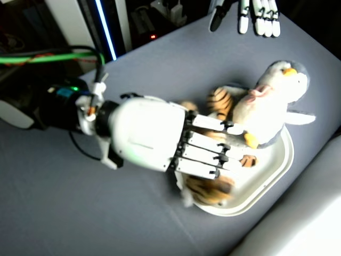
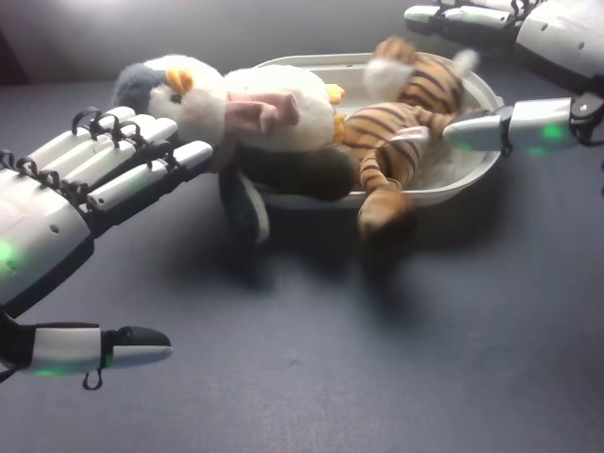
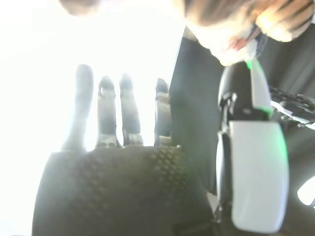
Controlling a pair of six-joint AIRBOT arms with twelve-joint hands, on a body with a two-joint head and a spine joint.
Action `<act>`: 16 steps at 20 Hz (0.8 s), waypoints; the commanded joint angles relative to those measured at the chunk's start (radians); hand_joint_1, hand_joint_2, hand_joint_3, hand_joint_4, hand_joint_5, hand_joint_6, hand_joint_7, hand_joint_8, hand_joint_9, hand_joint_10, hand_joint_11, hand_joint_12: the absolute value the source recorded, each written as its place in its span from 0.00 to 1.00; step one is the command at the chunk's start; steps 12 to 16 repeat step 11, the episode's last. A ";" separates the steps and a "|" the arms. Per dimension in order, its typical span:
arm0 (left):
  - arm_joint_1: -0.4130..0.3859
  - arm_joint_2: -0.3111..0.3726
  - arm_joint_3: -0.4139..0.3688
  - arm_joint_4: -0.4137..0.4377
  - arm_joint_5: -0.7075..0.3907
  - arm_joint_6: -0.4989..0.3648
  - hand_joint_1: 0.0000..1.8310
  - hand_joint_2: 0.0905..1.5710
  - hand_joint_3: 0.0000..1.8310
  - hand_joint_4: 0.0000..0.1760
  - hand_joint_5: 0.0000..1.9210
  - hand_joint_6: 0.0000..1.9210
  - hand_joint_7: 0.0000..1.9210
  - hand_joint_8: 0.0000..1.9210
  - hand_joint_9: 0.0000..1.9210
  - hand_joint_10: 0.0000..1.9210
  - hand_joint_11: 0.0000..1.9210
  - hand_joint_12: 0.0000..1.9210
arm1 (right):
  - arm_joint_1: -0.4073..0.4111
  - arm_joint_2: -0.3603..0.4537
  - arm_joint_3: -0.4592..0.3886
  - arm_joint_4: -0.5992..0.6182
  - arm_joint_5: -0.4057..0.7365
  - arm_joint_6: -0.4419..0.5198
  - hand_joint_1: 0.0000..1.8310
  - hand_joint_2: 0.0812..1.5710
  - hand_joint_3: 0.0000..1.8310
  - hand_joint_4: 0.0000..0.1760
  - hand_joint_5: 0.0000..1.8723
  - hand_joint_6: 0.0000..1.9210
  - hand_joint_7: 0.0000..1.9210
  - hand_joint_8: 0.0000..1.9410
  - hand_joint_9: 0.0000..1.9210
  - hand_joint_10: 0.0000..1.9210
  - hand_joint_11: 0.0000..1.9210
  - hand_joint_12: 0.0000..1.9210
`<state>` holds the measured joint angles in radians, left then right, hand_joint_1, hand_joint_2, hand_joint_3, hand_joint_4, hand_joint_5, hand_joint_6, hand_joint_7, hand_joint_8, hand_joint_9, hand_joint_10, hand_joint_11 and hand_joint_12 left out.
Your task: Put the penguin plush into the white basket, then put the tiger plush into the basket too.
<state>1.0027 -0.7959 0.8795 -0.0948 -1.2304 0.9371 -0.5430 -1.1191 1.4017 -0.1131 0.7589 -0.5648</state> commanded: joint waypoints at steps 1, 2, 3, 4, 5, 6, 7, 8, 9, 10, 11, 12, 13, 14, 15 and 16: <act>0.000 -0.003 -0.002 -0.015 -0.148 -0.016 0.44 0.53 0.00 0.68 0.02 0.00 0.00 0.00 0.00 0.00 0.00 0.00 | -0.027 0.023 -0.010 0.017 0.191 0.047 0.35 0.68 0.00 0.81 0.13 0.00 0.08 0.00 0.05 0.00 0.00 0.12; 0.006 -0.003 -0.004 -0.022 -0.158 -0.016 0.46 0.53 0.00 0.68 0.02 0.00 0.00 0.00 0.00 0.00 0.00 0.00 | -0.060 0.034 -0.021 0.020 0.244 0.087 0.35 0.69 0.00 0.67 0.14 0.00 0.09 0.00 0.06 0.00 0.00 0.12; 0.022 -0.002 -0.007 -0.033 -0.176 -0.016 0.47 0.53 0.00 0.74 0.02 0.00 0.00 0.00 0.00 0.00 0.00 0.00 | -0.121 0.054 -0.045 0.036 0.325 0.129 0.33 0.71 0.00 0.50 0.14 0.00 0.12 0.00 0.09 0.00 0.03 0.12; 0.035 -0.002 -0.010 -0.045 -0.195 -0.016 0.46 0.53 0.00 0.73 0.01 0.00 0.00 0.00 0.00 0.00 0.00 0.00 | -0.176 0.078 -0.078 0.061 0.395 0.141 0.33 0.73 0.00 0.42 0.14 0.00 0.13 0.00 0.10 0.00 0.04 0.09; 0.041 -0.002 -0.012 -0.052 -0.205 -0.016 0.48 0.53 0.00 0.76 0.01 0.00 0.00 0.00 0.00 0.00 0.00 0.00 | -0.213 0.094 -0.104 0.081 0.443 0.141 0.38 0.76 0.00 0.43 0.14 0.00 0.12 0.00 0.08 0.00 0.03 0.07; 0.046 -0.003 -0.014 -0.062 -0.219 -0.016 0.48 0.53 0.00 0.76 0.01 0.00 0.00 0.00 0.00 0.00 0.00 0.00 | -0.264 0.115 -0.136 0.110 0.509 0.141 0.38 0.76 0.00 0.43 0.14 0.00 0.12 0.00 0.08 0.00 0.03 0.07; 0.048 -0.005 -0.014 -0.068 -0.229 -0.016 0.47 0.53 0.00 0.85 0.00 0.00 0.00 0.00 0.00 0.00 0.00 0.00 | -0.316 0.135 -0.164 0.138 0.572 0.141 0.40 0.75 0.00 0.50 0.14 0.00 0.12 0.00 0.08 0.00 0.03 0.06; 0.049 -0.005 -0.014 -0.071 -0.238 -0.016 0.48 0.53 0.00 0.99 0.00 0.00 0.00 0.00 0.00 0.00 0.00 0.00 | -0.376 0.155 -0.195 0.176 0.646 0.141 0.38 0.74 0.00 0.49 0.16 0.00 0.13 0.00 0.10 0.00 0.04 0.07; 0.049 -0.005 -0.014 -0.071 -0.241 -0.016 0.48 0.53 0.00 0.99 0.00 0.00 0.00 0.00 0.00 0.00 0.00 0.00 | -0.415 0.166 -0.213 0.203 0.695 0.141 0.38 0.74 0.00 0.49 0.16 0.00 0.13 0.00 0.10 0.00 0.04 0.07; 0.050 -0.005 -0.014 -0.071 -0.245 -0.016 0.52 0.51 0.00 0.93 0.01 0.00 0.00 0.00 0.00 0.00 0.00 0.00 | -0.459 0.176 -0.234 0.233 0.758 0.142 0.37 0.71 0.00 0.55 0.18 0.00 0.14 0.00 0.11 0.00 0.07 0.07; 0.053 -0.005 -0.014 -0.071 -0.250 -0.016 0.49 0.51 0.00 0.84 0.01 0.00 0.00 0.00 0.00 0.00 0.00 0.00 | -0.501 0.184 -0.254 0.260 0.816 0.142 0.37 0.71 0.00 0.43 0.18 0.00 0.15 0.00 0.12 0.00 0.08 0.07; 0.053 -0.005 -0.014 -0.071 -0.250 -0.016 0.49 0.51 0.00 0.84 0.01 0.00 0.00 0.00 0.00 0.00 0.00 0.00 | -0.501 0.184 -0.254 0.260 0.816 0.142 0.37 0.71 0.00 0.43 0.18 0.00 0.15 0.00 0.12 0.00 0.08 0.07; 0.053 -0.005 -0.014 -0.071 -0.250 -0.016 0.49 0.51 0.00 0.84 0.01 0.00 0.00 0.00 0.00 0.00 0.00 0.00 | -0.501 0.184 -0.254 0.260 0.816 0.142 0.37 0.71 0.00 0.43 0.18 0.00 0.15 0.00 0.12 0.00 0.08 0.07; 0.053 -0.005 -0.014 -0.071 -0.250 -0.016 0.49 0.51 0.00 0.84 0.01 0.00 0.00 0.00 0.00 0.00 0.00 0.00 | -0.501 0.184 -0.254 0.260 0.816 0.142 0.37 0.71 0.00 0.43 0.18 0.00 0.15 0.00 0.12 0.00 0.08 0.07; 0.053 -0.005 -0.014 -0.071 -0.250 -0.016 0.49 0.51 0.00 0.84 0.01 0.00 0.00 0.00 0.00 0.00 0.00 0.00 | -0.501 0.184 -0.254 0.260 0.816 0.142 0.37 0.71 0.00 0.43 0.18 0.00 0.15 0.00 0.12 0.00 0.08 0.07; 0.053 -0.005 -0.014 -0.071 -0.250 -0.016 0.49 0.51 0.00 0.84 0.01 0.00 0.00 0.00 0.00 0.00 0.00 0.00 | -0.501 0.184 -0.254 0.260 0.816 0.142 0.37 0.71 0.00 0.43 0.18 0.00 0.15 0.00 0.12 0.00 0.08 0.07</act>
